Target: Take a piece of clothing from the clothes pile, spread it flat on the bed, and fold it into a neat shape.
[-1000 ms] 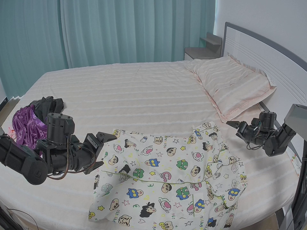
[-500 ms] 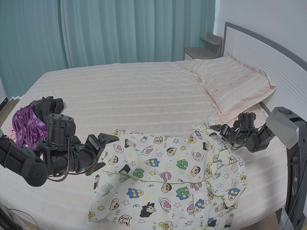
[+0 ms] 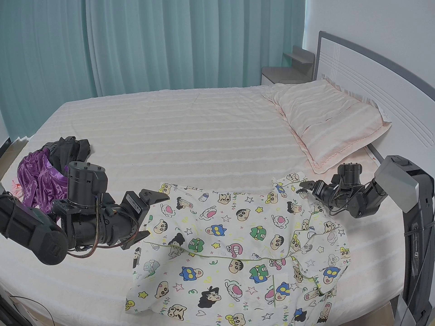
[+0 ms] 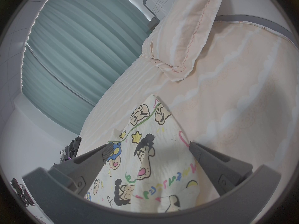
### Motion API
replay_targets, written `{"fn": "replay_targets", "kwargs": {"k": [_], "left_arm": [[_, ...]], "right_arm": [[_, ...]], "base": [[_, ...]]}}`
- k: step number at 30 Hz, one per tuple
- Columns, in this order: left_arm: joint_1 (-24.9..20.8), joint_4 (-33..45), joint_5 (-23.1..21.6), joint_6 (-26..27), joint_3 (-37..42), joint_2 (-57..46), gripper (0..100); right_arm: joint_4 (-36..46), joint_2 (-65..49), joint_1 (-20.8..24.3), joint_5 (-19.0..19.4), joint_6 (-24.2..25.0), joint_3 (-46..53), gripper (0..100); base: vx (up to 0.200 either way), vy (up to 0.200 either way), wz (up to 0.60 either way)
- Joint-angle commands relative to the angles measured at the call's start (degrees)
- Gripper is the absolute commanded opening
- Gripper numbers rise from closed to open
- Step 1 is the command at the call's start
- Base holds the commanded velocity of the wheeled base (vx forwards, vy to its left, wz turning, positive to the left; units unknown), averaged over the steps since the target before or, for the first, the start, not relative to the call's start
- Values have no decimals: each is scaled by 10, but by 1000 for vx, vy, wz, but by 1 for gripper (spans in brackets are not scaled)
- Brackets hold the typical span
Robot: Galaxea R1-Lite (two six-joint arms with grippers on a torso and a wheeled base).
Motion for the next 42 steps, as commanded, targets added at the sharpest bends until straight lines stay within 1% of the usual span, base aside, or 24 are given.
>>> {"fn": "replay_targets", "kwargs": {"k": [1, 4, 16, 17, 30, 35, 42], "left_arm": [[-1, 0, 0, 0, 0, 1, 100], [-3, 0, 0, 0, 0, 1, 100], [-2, -1, 0, 0, 0, 1, 100], [-3, 0, 0, 0, 0, 1, 100], [-3, -1, 0, 1, 0, 1, 100], [-3, -1, 0, 2, 0, 1, 100], [-3, -1, 1, 2, 0, 1, 100]], "right_arm": [[0, 8, -4, -3, -5, 0, 100], [0, 9, -4, -10, -6, -1, 100], [20, 20, 4, -10, -7, -16, 100], [20, 22, 6, -10, -6, -21, 0], [17, 12, -9, -11, 0, -28, 0], [14, 9, -19, -26, 0, -32, 0], [14, 10, -25, -35, 0, -39, 0]], "base": [[0, 0, 0], [0, 0, 0], [0, 0, 0], [0, 0, 0], [0, 0, 0], [0, 0, 0], [0, 0, 0]]}}
